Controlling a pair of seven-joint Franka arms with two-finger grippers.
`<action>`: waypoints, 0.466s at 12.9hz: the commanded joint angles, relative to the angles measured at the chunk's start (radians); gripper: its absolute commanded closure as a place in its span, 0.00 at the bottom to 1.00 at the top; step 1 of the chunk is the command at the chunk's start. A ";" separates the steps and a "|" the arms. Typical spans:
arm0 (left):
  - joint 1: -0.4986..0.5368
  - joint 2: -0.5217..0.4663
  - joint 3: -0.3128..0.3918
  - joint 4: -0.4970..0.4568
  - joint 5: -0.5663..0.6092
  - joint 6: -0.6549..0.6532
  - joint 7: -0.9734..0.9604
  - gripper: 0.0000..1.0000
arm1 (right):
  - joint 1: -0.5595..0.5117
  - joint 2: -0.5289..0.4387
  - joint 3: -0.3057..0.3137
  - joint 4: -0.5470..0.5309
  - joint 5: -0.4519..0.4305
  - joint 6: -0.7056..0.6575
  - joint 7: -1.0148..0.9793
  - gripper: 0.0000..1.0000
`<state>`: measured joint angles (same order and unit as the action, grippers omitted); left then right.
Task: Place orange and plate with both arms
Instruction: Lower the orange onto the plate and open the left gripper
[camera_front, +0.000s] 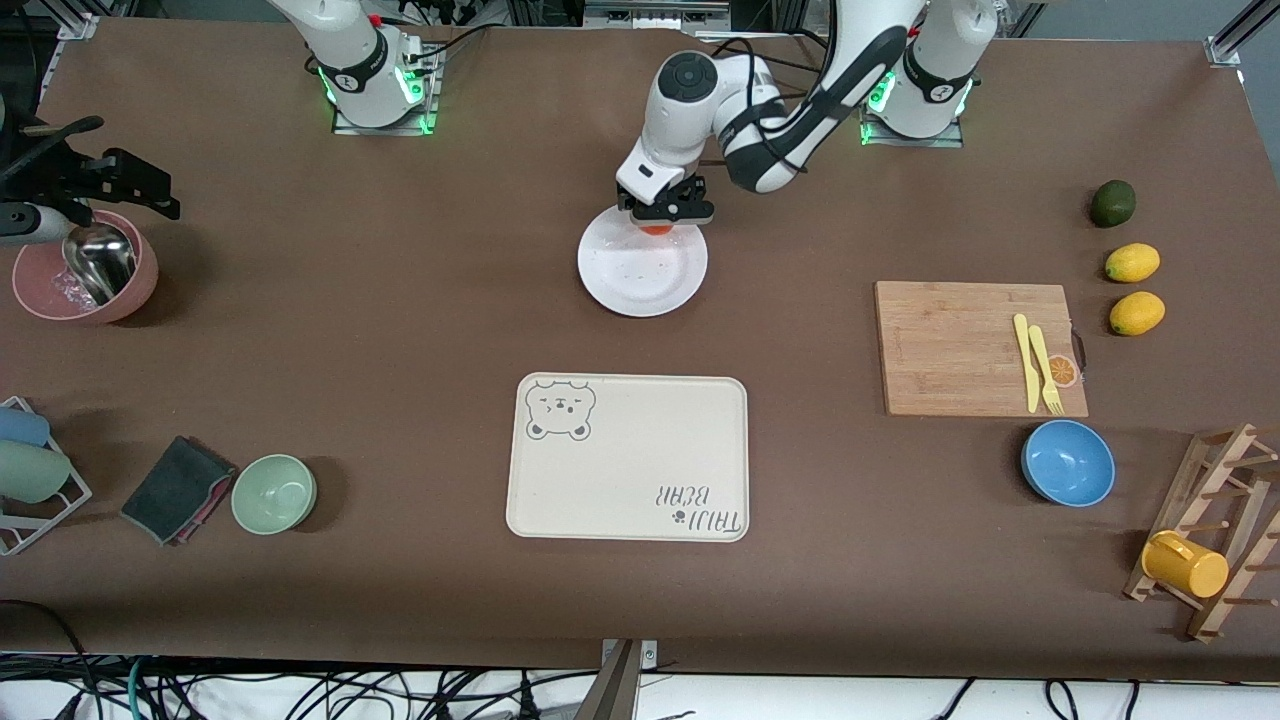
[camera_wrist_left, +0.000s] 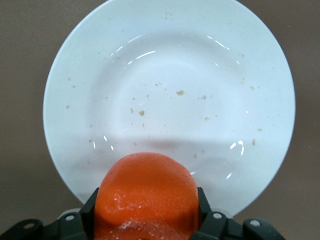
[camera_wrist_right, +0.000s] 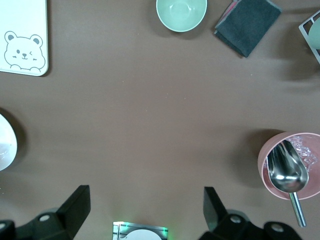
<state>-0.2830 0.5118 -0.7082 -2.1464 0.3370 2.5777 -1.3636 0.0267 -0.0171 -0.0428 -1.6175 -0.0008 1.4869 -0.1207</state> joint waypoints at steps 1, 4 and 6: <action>0.001 0.100 0.013 0.095 0.042 0.001 -0.038 0.84 | -0.002 -0.018 0.000 -0.012 0.002 -0.007 -0.008 0.00; -0.004 0.149 0.029 0.135 0.042 -0.001 -0.037 0.84 | -0.002 -0.018 0.000 -0.013 0.002 -0.007 -0.008 0.00; -0.024 0.154 0.052 0.144 0.043 -0.002 -0.035 0.82 | -0.002 -0.018 0.000 -0.013 0.002 -0.007 -0.008 0.00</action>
<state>-0.2827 0.6455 -0.6740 -2.0379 0.3407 2.5811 -1.3692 0.0267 -0.0172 -0.0428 -1.6177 -0.0008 1.4864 -0.1207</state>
